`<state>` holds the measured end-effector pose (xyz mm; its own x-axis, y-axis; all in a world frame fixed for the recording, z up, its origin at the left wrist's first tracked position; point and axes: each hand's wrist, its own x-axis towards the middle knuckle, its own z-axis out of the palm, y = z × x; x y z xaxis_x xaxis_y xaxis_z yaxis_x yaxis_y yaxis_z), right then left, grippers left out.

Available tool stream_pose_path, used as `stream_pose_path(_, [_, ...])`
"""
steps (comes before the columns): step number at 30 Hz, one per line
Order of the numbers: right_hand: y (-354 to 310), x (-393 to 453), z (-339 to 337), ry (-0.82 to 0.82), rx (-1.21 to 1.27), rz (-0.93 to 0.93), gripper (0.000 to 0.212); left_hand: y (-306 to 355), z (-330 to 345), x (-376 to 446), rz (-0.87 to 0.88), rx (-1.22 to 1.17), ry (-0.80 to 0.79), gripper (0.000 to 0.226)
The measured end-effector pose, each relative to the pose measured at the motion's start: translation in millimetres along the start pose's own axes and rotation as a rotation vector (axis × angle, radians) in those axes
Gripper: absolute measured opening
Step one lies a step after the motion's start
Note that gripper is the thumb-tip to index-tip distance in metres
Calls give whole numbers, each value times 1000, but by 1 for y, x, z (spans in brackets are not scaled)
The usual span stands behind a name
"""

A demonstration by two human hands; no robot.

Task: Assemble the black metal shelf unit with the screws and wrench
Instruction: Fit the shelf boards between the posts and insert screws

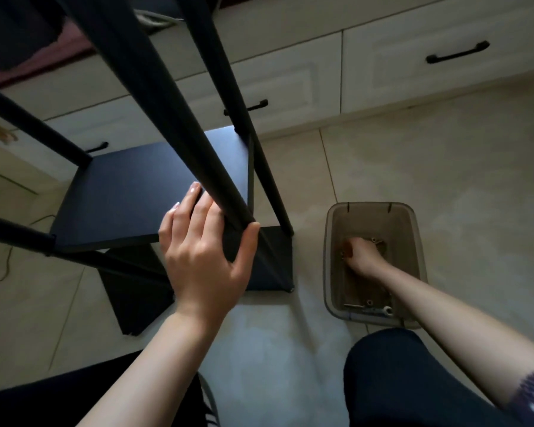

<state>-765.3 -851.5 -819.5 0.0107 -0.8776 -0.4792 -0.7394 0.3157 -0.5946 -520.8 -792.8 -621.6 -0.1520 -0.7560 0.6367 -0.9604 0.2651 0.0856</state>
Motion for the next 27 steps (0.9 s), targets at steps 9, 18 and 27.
stream_pose_path(9, [9,7,10,38,-121,-59,24,3,4,1,-13,-11,18,53])
stream_pose_path(18, [4,-2,6,19,-114,-59,22,4,2,3,-31,-5,13,54])
stream_pose_path(27, [-21,-53,-33,181,163,-132,16,8,-7,9,-43,11,-48,52])
